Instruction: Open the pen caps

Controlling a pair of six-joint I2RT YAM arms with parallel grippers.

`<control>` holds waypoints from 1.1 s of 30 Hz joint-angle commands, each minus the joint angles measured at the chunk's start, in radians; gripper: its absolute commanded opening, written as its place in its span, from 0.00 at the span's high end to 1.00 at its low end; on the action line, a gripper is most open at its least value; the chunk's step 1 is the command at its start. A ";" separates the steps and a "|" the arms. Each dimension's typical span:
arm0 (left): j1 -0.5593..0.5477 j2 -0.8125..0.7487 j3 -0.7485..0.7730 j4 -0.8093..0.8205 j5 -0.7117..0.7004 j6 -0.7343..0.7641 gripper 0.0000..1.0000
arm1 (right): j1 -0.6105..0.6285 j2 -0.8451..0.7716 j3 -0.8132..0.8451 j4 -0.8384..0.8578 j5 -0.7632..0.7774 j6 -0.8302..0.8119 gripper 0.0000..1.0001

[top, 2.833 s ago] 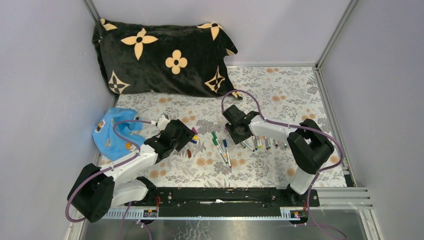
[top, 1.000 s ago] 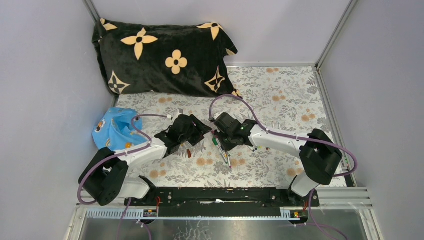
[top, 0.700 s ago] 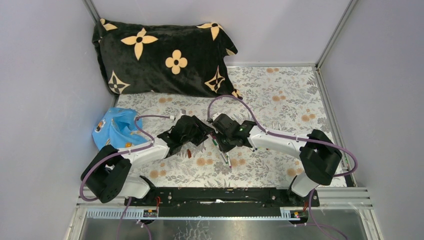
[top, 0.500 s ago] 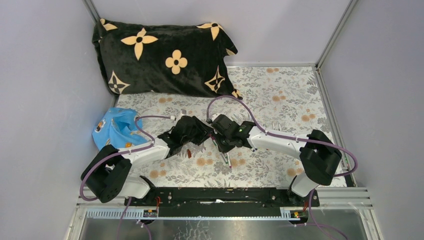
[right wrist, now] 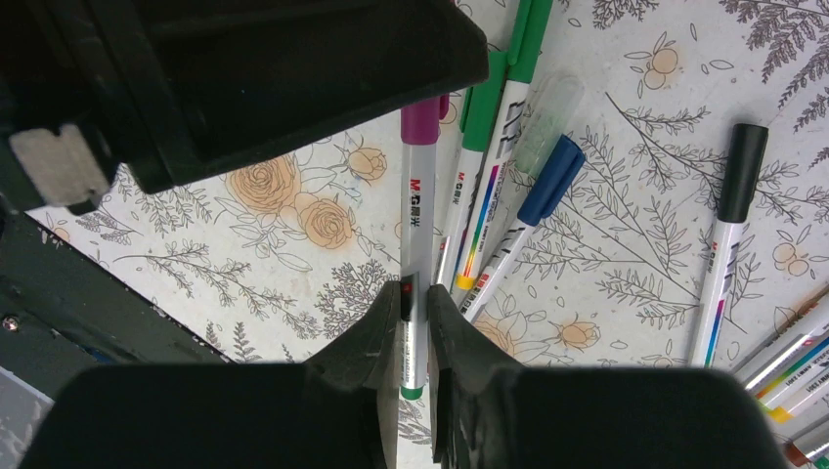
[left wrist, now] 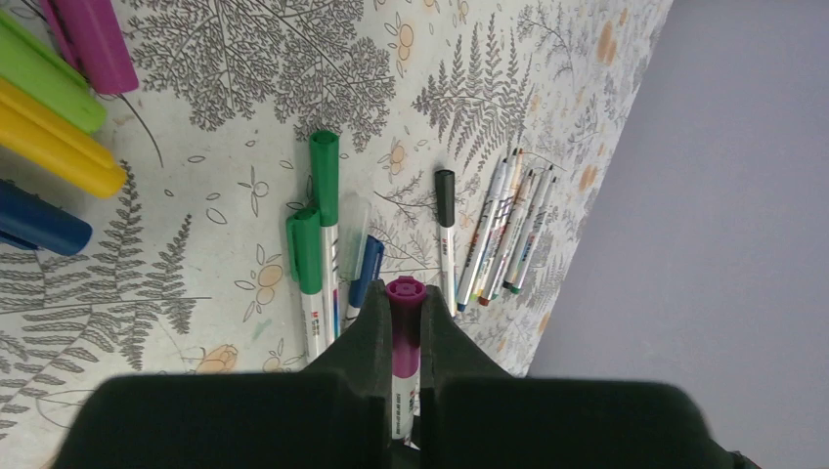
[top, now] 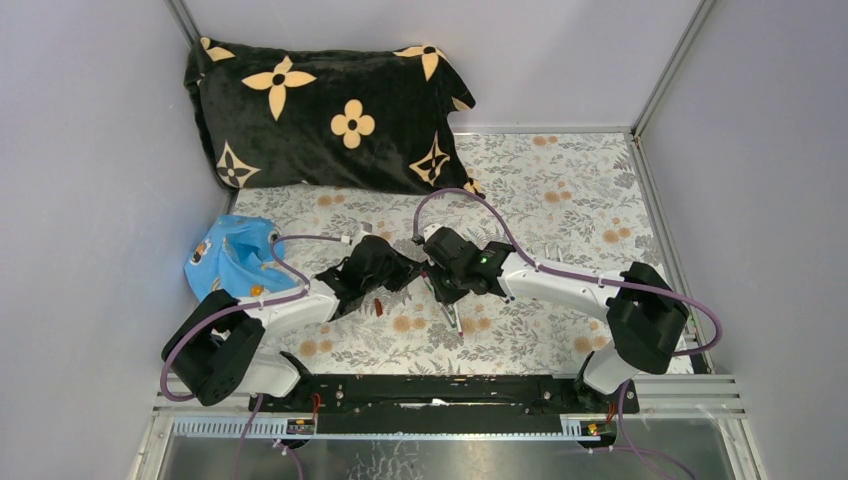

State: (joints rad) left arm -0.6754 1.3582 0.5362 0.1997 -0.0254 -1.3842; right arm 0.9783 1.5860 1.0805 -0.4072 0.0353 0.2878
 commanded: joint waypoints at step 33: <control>-0.036 -0.121 -0.048 0.124 0.029 -0.030 1.00 | 0.021 0.002 0.102 -0.017 0.059 -0.001 1.00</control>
State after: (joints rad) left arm -0.7059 1.2613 0.4908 0.2779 -0.0071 -1.4044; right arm 0.9901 1.5841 1.1374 -0.4370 0.0792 0.2932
